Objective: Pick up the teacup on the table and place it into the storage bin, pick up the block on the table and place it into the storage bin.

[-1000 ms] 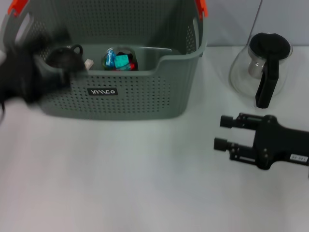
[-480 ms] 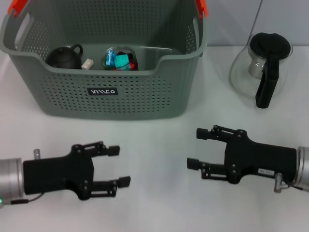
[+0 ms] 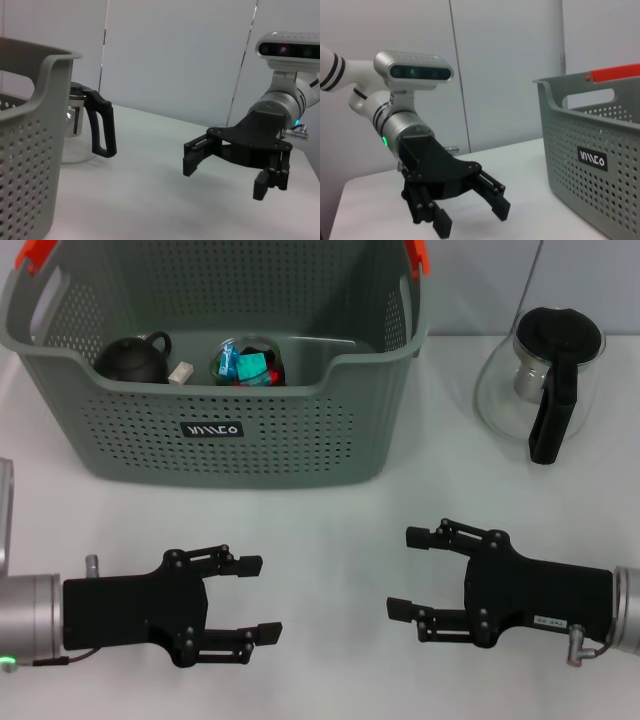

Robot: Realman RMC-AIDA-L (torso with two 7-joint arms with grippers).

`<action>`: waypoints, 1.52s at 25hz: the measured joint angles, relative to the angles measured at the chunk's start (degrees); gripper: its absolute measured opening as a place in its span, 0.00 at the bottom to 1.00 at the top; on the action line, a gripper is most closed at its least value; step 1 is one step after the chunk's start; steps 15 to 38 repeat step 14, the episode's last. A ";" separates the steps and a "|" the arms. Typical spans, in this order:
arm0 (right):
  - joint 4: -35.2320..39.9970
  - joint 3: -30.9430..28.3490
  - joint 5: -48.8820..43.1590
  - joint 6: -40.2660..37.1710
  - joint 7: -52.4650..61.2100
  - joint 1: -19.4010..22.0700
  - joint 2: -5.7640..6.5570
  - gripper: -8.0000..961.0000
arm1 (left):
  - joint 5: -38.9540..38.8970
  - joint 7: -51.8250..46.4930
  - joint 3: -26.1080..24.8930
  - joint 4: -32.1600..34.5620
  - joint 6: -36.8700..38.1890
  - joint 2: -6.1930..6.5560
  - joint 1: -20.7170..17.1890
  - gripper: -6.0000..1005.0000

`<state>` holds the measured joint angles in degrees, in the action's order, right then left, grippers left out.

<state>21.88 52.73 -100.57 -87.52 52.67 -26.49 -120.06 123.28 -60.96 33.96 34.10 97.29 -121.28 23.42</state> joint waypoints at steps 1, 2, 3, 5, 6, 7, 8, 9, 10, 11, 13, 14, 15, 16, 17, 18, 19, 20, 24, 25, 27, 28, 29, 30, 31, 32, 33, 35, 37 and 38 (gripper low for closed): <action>0.00 0.00 -0.25 -0.03 0.00 0.04 0.03 0.93 | 0.01 -0.01 -0.04 -0.01 0.07 0.06 0.09 0.81; 0.00 0.00 -0.39 -0.04 -0.01 0.07 0.06 0.93 | 0.05 -0.02 -0.04 -0.01 0.17 0.10 0.17 0.81; 0.00 0.02 -0.55 -0.08 -0.12 0.10 0.08 0.94 | 0.12 -0.03 -0.04 -0.03 0.31 0.15 0.26 0.81; -0.12 0.18 -0.62 -0.24 -1.17 0.15 0.11 0.94 | 0.28 -0.01 -0.04 -0.03 0.77 0.23 0.41 0.81; -0.28 0.26 -0.62 -0.33 -2.10 0.17 0.11 0.94 | 0.28 -0.01 -0.04 -0.03 0.77 0.23 0.41 0.81; -0.59 0.36 -0.63 -0.43 -3.48 0.19 0.08 0.94 | 0.36 0.00 -0.04 0.01 1.60 0.37 0.52 0.81; -1.21 0.40 -0.59 -0.54 -5.30 0.20 0.01 0.94 | 0.40 0.03 -0.04 0.03 2.20 0.47 0.59 0.81; -1.84 0.41 -0.54 -0.64 -6.95 0.21 -0.07 0.93 | 0.49 0.18 -0.15 0.04 3.68 0.76 0.80 0.81; -2.30 0.41 -0.46 -0.71 -8.18 0.21 -0.11 0.93 | 0.51 0.28 -0.28 0.03 4.27 0.86 0.90 0.81; -2.66 0.41 -0.42 -0.76 -8.94 0.21 -0.14 0.93 | 0.54 0.48 -0.53 0.00 5.11 1.00 1.04 0.81; -2.94 0.32 -0.38 -1.38 -9.46 0.22 -0.14 0.92 | 0.61 0.93 -1.28 -0.04 6.51 1.18 1.21 0.81; -2.96 0.15 -0.36 -2.03 -9.50 0.30 -0.13 0.92 | 0.66 1.21 -1.70 -0.06 7.27 1.25 1.25 0.81; -2.96 0.15 -0.36 -2.03 -9.50 0.30 -0.13 0.92 | 0.66 1.21 -1.70 -0.06 7.27 1.25 1.25 0.81; -2.96 0.15 -0.36 -2.03 -9.50 0.30 -0.13 0.92 | 0.66 1.21 -1.70 -0.06 7.27 1.25 1.25 0.81; -2.96 0.15 -0.36 -2.03 -9.50 0.30 -0.13 0.92 | 0.66 1.21 -1.70 -0.06 7.27 1.25 1.25 0.81; -2.96 0.15 -0.36 -2.03 -9.50 0.30 -0.13 0.92 | 0.66 1.21 -1.70 -0.06 7.27 1.25 1.25 0.81; -2.96 0.15 -0.36 -2.03 -9.50 0.30 -0.13 0.92 | 0.66 1.21 -1.70 -0.06 7.27 1.25 1.25 0.81; -2.96 0.15 -0.36 -2.03 -9.50 0.30 -0.13 0.92 | 0.66 1.21 -1.70 -0.06 7.27 1.25 1.25 0.81; -2.96 0.15 -0.36 -2.03 -9.50 0.30 -0.13 0.92 | 0.66 1.21 -1.70 -0.06 7.27 1.25 1.25 0.81; -2.96 0.15 -0.36 -2.03 -9.50 0.30 -0.13 0.92 | 0.66 1.21 -1.70 -0.06 7.27 1.25 1.25 0.81; -2.96 0.15 -0.36 -2.03 -9.50 0.30 -0.13 0.92 | 0.66 1.21 -1.70 -0.06 7.27 1.25 1.25 0.81; -2.96 0.15 -0.36 -2.03 -9.50 0.30 -0.13 0.92 | 0.66 1.21 -1.70 -0.06 7.27 1.25 1.25 0.81; -2.96 0.15 -0.36 -2.03 -9.50 0.30 -0.13 0.92 | 0.66 1.21 -1.70 -0.06 7.27 1.25 1.25 0.81; -2.96 0.15 -0.36 -2.03 -9.50 0.30 -0.13 0.92 | 0.66 1.21 -1.70 -0.06 7.27 1.25 1.25 0.81; -2.96 0.15 -0.36 -2.03 -9.50 0.30 -0.13 0.92 | 0.66 1.21 -1.70 -0.06 7.27 1.25 1.25 0.81; -2.96 0.15 -0.36 -2.03 -9.50 0.30 -0.13 0.92 | 0.66 1.21 -1.70 -0.06 7.27 1.25 1.25 0.81; -2.96 0.15 -0.36 -2.03 -9.50 0.30 -0.13 0.92 | 0.66 1.21 -1.70 -0.06 7.27 1.25 1.25 0.81; -2.96 0.15 -0.36 -2.03 -9.50 0.30 -0.13 0.92 | 0.66 1.21 -1.70 -0.06 7.27 1.25 1.25 0.81; -2.96 0.15 -0.36 -2.03 -9.50 0.30 -0.13 0.92 | 0.66 1.21 -1.70 -0.06 7.27 1.25 1.25 0.81; -2.96 0.15 -0.36 -2.03 -9.50 0.30 -0.13 0.92 | 0.66 1.21 -1.70 -0.06 7.27 1.25 1.25 0.81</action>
